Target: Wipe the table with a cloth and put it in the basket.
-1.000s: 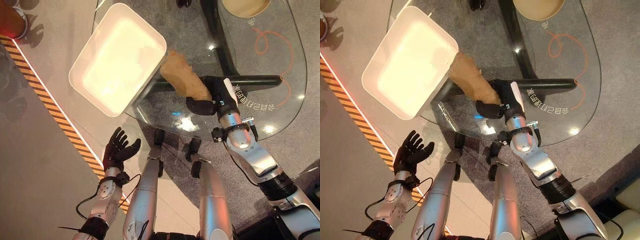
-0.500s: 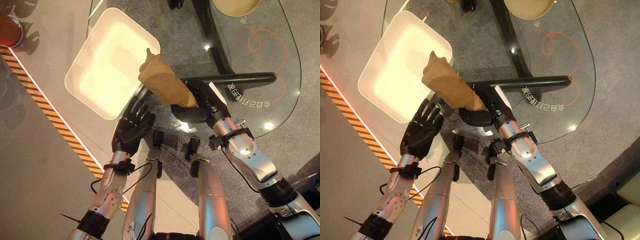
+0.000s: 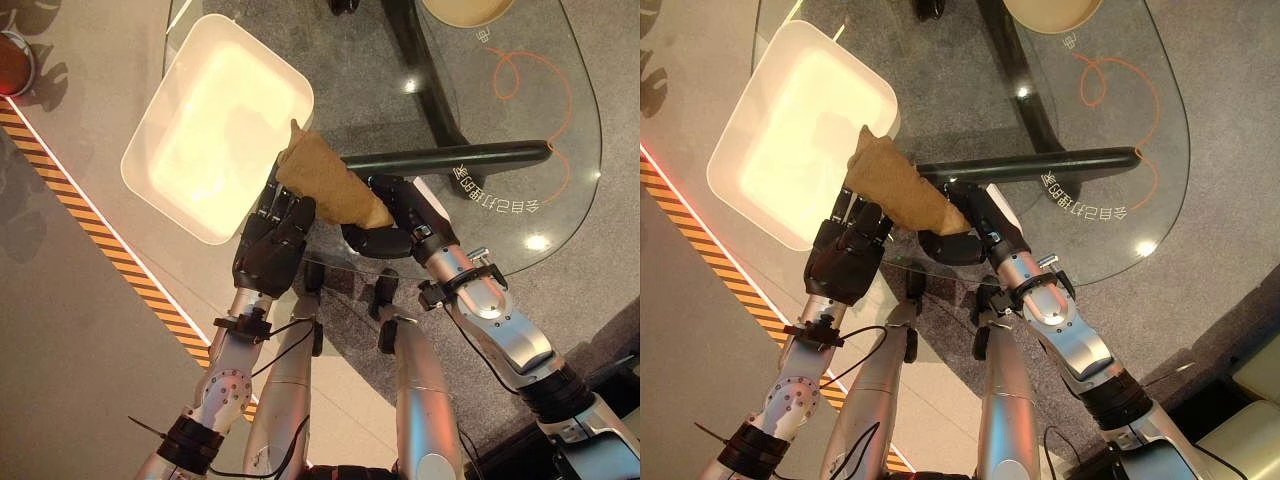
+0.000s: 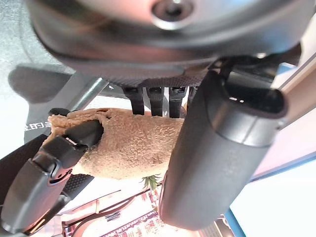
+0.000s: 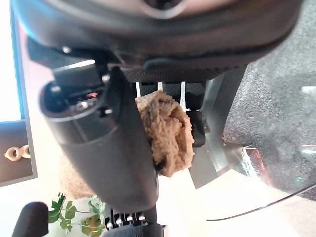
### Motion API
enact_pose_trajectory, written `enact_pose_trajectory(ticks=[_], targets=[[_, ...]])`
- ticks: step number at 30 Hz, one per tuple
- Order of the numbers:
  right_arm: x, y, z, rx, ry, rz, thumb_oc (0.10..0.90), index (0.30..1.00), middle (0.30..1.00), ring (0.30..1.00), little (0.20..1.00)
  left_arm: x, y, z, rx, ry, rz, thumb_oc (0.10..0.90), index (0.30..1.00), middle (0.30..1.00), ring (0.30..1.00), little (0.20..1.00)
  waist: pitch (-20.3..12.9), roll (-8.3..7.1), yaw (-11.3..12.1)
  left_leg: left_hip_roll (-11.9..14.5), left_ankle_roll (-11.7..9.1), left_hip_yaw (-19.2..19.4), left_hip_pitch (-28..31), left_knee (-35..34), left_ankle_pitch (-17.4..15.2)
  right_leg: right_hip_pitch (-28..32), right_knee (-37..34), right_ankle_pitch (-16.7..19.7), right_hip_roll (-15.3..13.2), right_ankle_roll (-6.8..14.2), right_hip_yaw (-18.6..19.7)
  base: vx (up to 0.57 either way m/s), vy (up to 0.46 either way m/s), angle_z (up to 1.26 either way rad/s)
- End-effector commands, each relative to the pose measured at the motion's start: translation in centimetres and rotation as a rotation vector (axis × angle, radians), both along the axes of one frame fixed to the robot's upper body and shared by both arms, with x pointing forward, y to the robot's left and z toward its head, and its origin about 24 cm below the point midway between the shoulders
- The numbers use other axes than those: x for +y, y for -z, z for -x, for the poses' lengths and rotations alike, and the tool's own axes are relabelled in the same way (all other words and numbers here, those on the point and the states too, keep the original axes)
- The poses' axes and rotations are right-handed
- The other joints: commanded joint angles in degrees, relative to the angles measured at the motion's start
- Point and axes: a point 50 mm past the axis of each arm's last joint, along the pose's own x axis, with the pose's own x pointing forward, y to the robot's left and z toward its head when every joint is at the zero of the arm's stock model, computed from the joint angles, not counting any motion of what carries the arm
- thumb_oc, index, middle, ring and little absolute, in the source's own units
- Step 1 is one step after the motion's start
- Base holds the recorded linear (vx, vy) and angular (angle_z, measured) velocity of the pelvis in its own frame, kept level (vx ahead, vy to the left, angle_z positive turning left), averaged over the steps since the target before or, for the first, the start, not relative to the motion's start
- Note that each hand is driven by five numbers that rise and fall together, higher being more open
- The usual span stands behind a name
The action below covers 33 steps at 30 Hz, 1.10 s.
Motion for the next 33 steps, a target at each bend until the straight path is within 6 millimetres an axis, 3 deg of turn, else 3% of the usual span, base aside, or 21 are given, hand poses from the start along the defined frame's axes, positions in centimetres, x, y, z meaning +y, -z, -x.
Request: enact_pose_trajectory(ticks=[1,7,17,30,31,32,33], targets=[[3.7,-6.3,4.3,-0.340,-0.311,-0.045,0.100,0.300,0.300,0.300,0.200,-0.5,-4.2,1.4,-0.243,0.066,0.090,0.800,0.900,0.900,0.900,0.900,-1.5,0.36,-0.2,-3.6,2.7,3.9,1.4,3.9,-6.5,2.2,-4.7,2.5,3.9,1.0,0.3,0.00,0.000,0.00],[4.7,-6.0,4.9,-0.342,-0.428,0.010,0.100,0.300,0.300,0.300,0.200,-1.4,-4.0,1.2,-0.203,0.139,0.081,0.800,0.900,0.900,0.900,0.900,-1.5,0.12,-0.3,-3.7,2.7,3.8,0.9,3.8,-6.3,1.6,-4.9,2.9,3.9,1.3,0.6,0.00,0.000,0.00],[5.7,-4.9,4.7,-0.341,-0.430,0.231,0.100,0.300,0.300,0.300,0.200,-2.3,-4.1,1.3,-0.198,0.228,0.150,0.800,0.900,0.900,0.900,0.900,-1.5,0.40,-0.2,-3.8,2.6,4.0,1.0,3.4,-6.2,1.7,-5.9,3.3,3.6,1.5,0.6,0.00,0.000,0.00],[6.0,-6.2,5.1,-0.419,-0.422,0.167,0.100,0.300,0.300,0.300,0.200,-3.5,-3.3,1.4,-0.105,0.235,0.046,0.800,0.900,0.900,0.900,0.900,-1.5,0.60,-0.3,-4.1,2.7,3.8,0.7,3.1,-6.0,1.3,-6.0,3.8,3.7,1.7,0.9,0.00,0.000,0.00],[6.2,-6.2,5.1,-0.414,-0.422,0.177,0.100,0.300,0.300,0.300,0.200,-3.3,-3.3,1.4,-0.113,0.222,0.060,0.575,0.707,0.707,0.707,0.675,-1.5,0.71,-0.2,-4.1,2.8,4.0,0.9,2.8,-5.9,1.5,-6.3,3.7,3.7,1.6,0.9,0.00,0.000,0.00],[6.2,-6.1,5.1,-0.410,-0.421,0.181,0.100,0.300,0.300,0.300,0.200,-3.2,-3.2,1.4,-0.119,0.216,0.069,0.421,0.575,0.575,0.575,0.521,-1.5,0.74,-0.2,-4.1,2.8,4.0,1.0,2.8,-5.9,1.6,-6.4,3.7,3.7,1.6,0.8,0.00,0.000,0.00],[6.2,-6.0,5.1,-0.408,-0.419,0.184,0.100,0.300,0.300,0.300,0.200,-3.1,-3.2,1.4,-0.123,0.212,0.075,0.325,0.493,0.493,0.493,0.425,-1.5,0.76,-0.1,-4.1,2.8,4.0,1.0,2.8,-6.0,1.6,-6.4,3.7,3.6,1.6,0.8,0.00,0.000,0.00]])
